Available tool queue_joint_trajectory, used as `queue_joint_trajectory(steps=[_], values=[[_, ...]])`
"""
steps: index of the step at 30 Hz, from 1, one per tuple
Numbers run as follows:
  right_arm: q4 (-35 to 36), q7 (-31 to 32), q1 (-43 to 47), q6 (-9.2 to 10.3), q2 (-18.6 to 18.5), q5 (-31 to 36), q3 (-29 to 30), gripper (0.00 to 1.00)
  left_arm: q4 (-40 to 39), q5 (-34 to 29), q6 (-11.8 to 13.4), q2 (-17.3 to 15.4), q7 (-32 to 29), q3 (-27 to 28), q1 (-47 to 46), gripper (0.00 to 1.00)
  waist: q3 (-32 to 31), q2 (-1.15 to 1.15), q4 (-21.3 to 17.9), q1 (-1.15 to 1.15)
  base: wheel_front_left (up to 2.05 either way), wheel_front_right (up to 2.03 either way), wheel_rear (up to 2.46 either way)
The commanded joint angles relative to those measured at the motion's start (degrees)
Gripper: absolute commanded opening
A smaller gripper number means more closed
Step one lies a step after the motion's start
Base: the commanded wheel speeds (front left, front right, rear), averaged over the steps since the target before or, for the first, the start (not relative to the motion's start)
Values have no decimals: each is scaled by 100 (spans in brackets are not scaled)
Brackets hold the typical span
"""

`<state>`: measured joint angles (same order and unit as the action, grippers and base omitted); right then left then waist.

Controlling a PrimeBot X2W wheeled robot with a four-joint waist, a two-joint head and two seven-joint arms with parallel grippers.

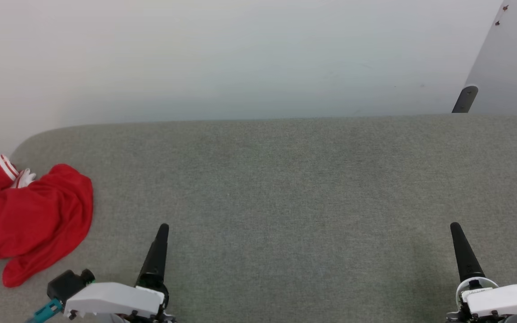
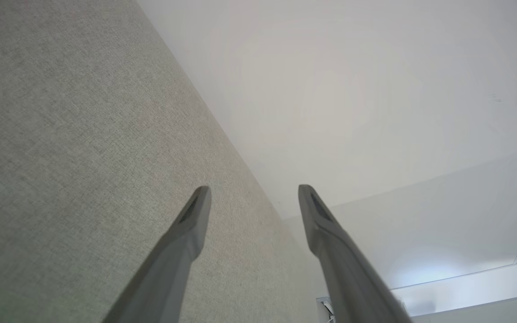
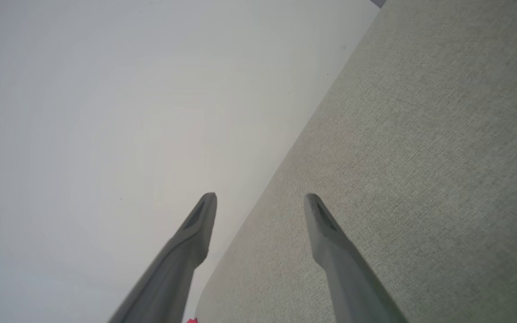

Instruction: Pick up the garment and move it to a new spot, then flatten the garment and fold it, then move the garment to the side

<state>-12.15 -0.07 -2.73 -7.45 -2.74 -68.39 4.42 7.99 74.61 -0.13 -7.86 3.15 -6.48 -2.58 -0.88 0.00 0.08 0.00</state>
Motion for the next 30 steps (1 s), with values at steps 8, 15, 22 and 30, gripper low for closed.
queue_joint_trajectory(steps=[8, 15, 22, 30], values=[[205, -60, -4, -3, -14, 959, 54, 100, -145, -817, 122, -167, 198, -198, -76, 100, -31, 0, 18, 0, 0, 0, 0], [278, -89, -11, -3, -15, 1644, 92, 100, -175, -1503, 191, -251, 320, -306, -62, 100, -60, 0, 35, 0, 0, 0, 0], [357, -115, 15, -4, -16, 2214, 120, 100, -196, -2087, 215, -298, 435, -346, -46, 100, -82, 0, 57, 0, 0, 0, 0], [439, -151, 34, -3, -17, 2780, 162, 100, -243, -2666, 237, -354, 560, -393, -28, 100, -100, 0, 81, 0, 0, 0, 0]])
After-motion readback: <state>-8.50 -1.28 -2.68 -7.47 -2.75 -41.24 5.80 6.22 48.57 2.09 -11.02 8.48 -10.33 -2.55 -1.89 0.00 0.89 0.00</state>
